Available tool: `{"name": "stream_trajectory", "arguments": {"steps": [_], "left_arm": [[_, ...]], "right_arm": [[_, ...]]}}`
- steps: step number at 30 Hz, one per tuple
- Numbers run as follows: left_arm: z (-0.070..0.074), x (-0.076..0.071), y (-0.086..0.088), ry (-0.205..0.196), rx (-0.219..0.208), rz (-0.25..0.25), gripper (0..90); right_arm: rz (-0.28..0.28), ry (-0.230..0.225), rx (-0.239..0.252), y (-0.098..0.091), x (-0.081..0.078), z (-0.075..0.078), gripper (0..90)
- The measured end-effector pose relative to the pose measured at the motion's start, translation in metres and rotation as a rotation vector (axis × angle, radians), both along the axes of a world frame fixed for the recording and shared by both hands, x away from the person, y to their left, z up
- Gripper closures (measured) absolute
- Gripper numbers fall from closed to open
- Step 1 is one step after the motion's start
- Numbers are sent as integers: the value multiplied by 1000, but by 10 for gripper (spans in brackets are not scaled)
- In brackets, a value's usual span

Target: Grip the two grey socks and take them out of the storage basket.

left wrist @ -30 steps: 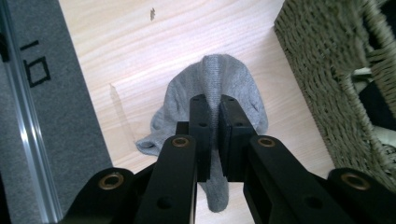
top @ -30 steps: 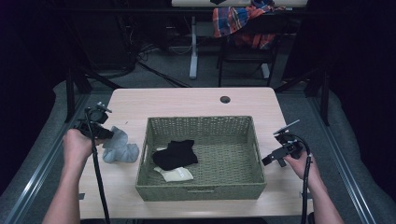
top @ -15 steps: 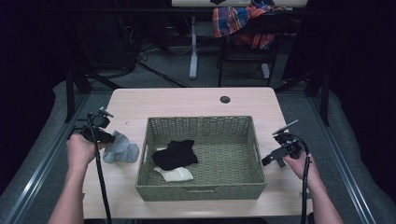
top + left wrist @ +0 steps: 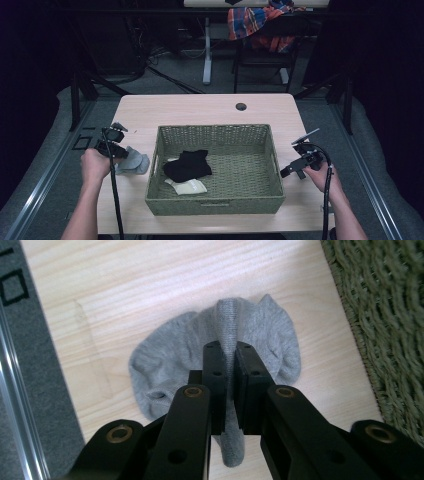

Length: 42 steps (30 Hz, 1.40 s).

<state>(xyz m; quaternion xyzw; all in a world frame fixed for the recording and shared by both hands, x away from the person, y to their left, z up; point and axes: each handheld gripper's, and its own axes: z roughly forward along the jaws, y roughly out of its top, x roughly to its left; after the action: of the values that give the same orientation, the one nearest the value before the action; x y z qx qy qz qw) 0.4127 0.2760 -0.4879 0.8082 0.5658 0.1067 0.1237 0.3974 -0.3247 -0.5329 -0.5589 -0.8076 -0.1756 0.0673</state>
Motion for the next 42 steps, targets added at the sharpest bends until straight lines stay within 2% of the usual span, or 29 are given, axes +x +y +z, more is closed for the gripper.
{"name": "stream_trajectory", "arguments": {"steps": [1, 3, 6, 7, 9, 13, 15, 18, 22, 25, 28, 32, 33, 35, 36, 37, 38, 39, 42], "left_arm": [[-2, 1, -1, 14, -2, -3, 854], [-9, 3, -3, 17, 3, 4, 854], [-18, 6, -4, 29, -3, 12, 854], [-20, 7, -5, 36, -3, 13, 853], [-25, 9, -5, 43, -10, 18, 851], [-28, 11, -5, 48, -13, 19, 826], [-29, 11, -3, 51, -27, 29, 792], [-28, 9, -1, 54, -49, 39, 676], [-17, 3, 4, 39, -55, 63, 412], [-6, -6, 10, 10, -50, 82, 260], [9, -20, 15, -18, -59, 86, 155], [24, -43, 18, -61, -79, 92, 112], [28, -51, 18, -76, -88, 95, 104], [34, -67, 19, -88, -77, 100, 88], [36, -74, 20, -96, -73, 103, 75], [38, -83, 21, -101, -71, 108, 61], [38, -88, 22, -110, -68, 115, 52], [38, -94, 23, -110, -65, 123, 47], [33, -107, 23, -100, -64, 140, 15]], "right_arm": [[12, 5, -3, 0, 1, 0, 31], [3, 0, -1, 0, 0, 0, 30], [27, 14, -11, -1, 1, 1, 31], [5, 2, -3, 0, 0, 0, 30], [5, 1, -1, 0, 0, 0, 31], [21, 11, -5, -1, 1, 1, 30], [0, 1, 3, -1, 0, 0, 31], [0, 1, 6, -1, 1, 0, 31], [0, -4, 12, -1, 0, 0, 31], [-1, -5, 13, -1, 0, 0, 31], [-3, -4, 12, -1, 0, 0, 31], [20, 5, 3, -1, 2, 1, 31], [-3, -4, 8, 0, 1, 0, 30], [-5, -4, 2, 0, 1, 0, 30], [13, 7, -7, -2, 1, 3, 30], [-19, -13, 4, -2, 0, 3, 30], [2, -1, -2, -5, 1, 4, 30], [-17, -10, 5, -4, 0, 3, 30], [-10, -11, 0, -2, 0, 2, 30]]}}
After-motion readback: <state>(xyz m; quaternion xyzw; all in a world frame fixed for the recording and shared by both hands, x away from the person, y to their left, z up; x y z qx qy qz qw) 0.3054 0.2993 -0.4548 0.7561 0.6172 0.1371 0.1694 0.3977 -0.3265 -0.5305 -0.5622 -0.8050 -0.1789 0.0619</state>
